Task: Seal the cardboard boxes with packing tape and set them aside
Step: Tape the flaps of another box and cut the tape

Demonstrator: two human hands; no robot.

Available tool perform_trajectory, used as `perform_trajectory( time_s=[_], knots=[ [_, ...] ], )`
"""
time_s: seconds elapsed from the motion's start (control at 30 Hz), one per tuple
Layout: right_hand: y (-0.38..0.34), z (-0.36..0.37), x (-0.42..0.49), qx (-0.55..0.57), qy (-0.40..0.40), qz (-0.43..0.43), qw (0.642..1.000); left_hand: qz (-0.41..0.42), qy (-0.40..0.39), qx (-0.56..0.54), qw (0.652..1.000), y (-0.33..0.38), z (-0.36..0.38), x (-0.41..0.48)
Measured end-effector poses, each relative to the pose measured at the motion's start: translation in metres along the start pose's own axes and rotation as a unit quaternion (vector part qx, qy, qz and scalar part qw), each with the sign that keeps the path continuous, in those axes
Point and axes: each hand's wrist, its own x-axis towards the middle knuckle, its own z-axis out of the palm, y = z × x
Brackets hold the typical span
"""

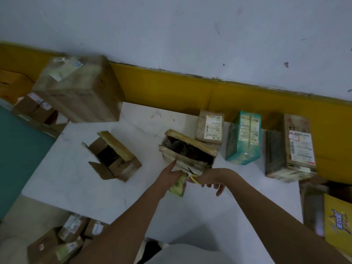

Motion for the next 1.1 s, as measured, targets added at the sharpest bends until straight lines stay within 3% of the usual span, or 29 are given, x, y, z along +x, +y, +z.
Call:
perform_trajectory(
  time_s=[0.37, 0.67, 0.83, 1.1],
  knots=[
    [-0.018, 0.024, -0.007, 0.094, 0.029, 0.018, 0.995, 0.021, 0.017, 0.026, 0.999, -0.002, -0.005, 0.016],
    [-0.037, 0.035, 0.009, 0.099, 0.057, 0.026, 0.993, 0.046, 0.003, 0.036, 0.998, -0.007, -0.011, 0.019],
    [-0.038, 0.035, 0.023, -0.044, 0.133, -0.001, 0.990, -0.003, -0.004, 0.005, 1.000, 0.005, -0.017, 0.006],
    [-0.032, 0.023, 0.011, -0.154, 0.128, -0.071, 0.977, -0.048, -0.090, 0.030, 0.994, 0.025, -0.038, 0.000]
  ],
)
